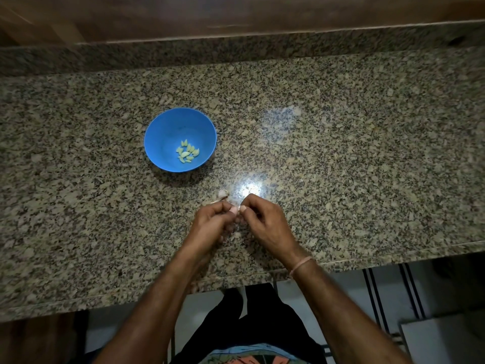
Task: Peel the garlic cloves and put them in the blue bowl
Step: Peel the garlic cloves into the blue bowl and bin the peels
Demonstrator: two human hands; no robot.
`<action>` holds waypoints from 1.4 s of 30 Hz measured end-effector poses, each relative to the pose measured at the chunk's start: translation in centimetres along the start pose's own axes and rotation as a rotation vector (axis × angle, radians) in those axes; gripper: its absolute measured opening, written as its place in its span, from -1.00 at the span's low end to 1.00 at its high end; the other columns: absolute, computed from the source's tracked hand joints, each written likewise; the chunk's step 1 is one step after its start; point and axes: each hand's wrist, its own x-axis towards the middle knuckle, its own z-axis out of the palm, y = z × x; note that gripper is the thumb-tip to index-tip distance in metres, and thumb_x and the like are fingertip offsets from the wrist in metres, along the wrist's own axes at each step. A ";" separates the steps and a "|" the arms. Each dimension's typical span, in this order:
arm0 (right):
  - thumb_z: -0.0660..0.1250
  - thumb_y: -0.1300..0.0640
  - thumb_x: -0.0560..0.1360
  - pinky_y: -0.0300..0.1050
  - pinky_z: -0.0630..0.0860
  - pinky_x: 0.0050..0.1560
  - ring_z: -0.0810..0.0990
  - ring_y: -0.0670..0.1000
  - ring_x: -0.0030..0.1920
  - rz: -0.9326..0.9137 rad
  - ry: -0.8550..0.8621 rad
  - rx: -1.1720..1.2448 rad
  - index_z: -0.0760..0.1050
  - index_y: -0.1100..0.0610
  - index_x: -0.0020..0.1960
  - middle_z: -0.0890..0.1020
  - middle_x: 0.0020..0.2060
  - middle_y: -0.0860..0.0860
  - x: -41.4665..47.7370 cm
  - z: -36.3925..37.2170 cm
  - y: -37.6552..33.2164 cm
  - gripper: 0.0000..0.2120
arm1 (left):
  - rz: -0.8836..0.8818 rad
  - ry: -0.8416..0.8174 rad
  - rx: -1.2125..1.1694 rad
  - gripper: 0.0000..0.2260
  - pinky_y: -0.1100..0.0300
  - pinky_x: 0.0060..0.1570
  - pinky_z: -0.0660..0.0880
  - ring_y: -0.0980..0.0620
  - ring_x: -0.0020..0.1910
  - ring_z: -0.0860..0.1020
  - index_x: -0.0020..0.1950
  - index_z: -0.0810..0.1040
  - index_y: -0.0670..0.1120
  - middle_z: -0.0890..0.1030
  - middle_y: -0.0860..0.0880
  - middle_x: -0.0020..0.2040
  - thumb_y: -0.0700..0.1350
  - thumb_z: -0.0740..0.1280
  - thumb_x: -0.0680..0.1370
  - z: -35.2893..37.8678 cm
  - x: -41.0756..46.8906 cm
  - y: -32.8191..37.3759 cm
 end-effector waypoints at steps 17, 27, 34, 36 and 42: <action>0.44 0.14 0.60 -0.13 0.56 0.06 0.60 -0.11 0.02 -0.036 0.177 -0.077 0.67 0.04 0.08 0.67 -0.02 -0.13 -0.4 0.6 1.1 -0.92 | 0.282 0.110 0.513 -0.85 0.11 -0.21 0.46 0.09 -0.27 0.52 -0.10 0.54 0.06 0.58 0.09 -0.27 0.00 0.34 0.66 -0.1 -0.2 -0.6; 0.43 0.17 0.61 -0.07 0.52 0.07 0.59 -0.06 0.06 -0.092 0.232 -0.202 0.70 -0.01 0.16 0.69 0.06 -0.13 -0.7 0.8 1.1 -0.83 | 0.317 0.095 0.628 -0.87 0.04 -0.20 0.48 0.01 -0.28 0.51 -0.05 0.49 0.05 0.54 0.06 -0.30 -0.01 0.28 0.70 -0.2 -0.1 -0.4; 0.51 0.10 0.56 -0.04 0.68 -0.03 0.69 -0.04 -0.11 0.069 0.147 0.218 0.66 0.10 -0.07 0.71 -0.18 -0.04 -0.7 0.6 0.1 -0.91 | 0.192 -0.018 0.426 -0.77 0.07 -0.17 0.39 0.02 -0.20 0.46 -0.09 0.43 0.01 0.51 -0.02 -0.19 -0.03 0.16 0.75 0.2 -0.4 -0.2; 0.49 0.07 0.58 -0.01 0.68 -0.08 0.66 -0.03 -0.17 0.091 0.163 0.192 0.63 0.09 -0.10 0.68 -0.22 -0.04 -0.5 0.8 0.1 -0.87 | 0.261 0.029 0.477 -0.76 0.03 -0.21 0.39 0.01 -0.24 0.45 -0.09 0.41 0.05 0.50 -0.02 -0.20 -0.01 0.11 0.76 0.6 -0.9 -0.4; 0.44 0.08 0.61 -0.12 0.58 -0.26 0.55 -0.06 -0.29 0.071 0.208 0.170 0.55 0.10 -0.16 0.60 -0.30 -0.07 -0.6 1.4 -1.1 -0.80 | 0.189 0.093 0.372 -0.72 -0.01 -0.08 0.53 0.04 -0.11 0.50 0.24 0.53 -0.09 0.57 -0.14 -0.08 0.02 0.11 0.76 0.8 -1.0 0.0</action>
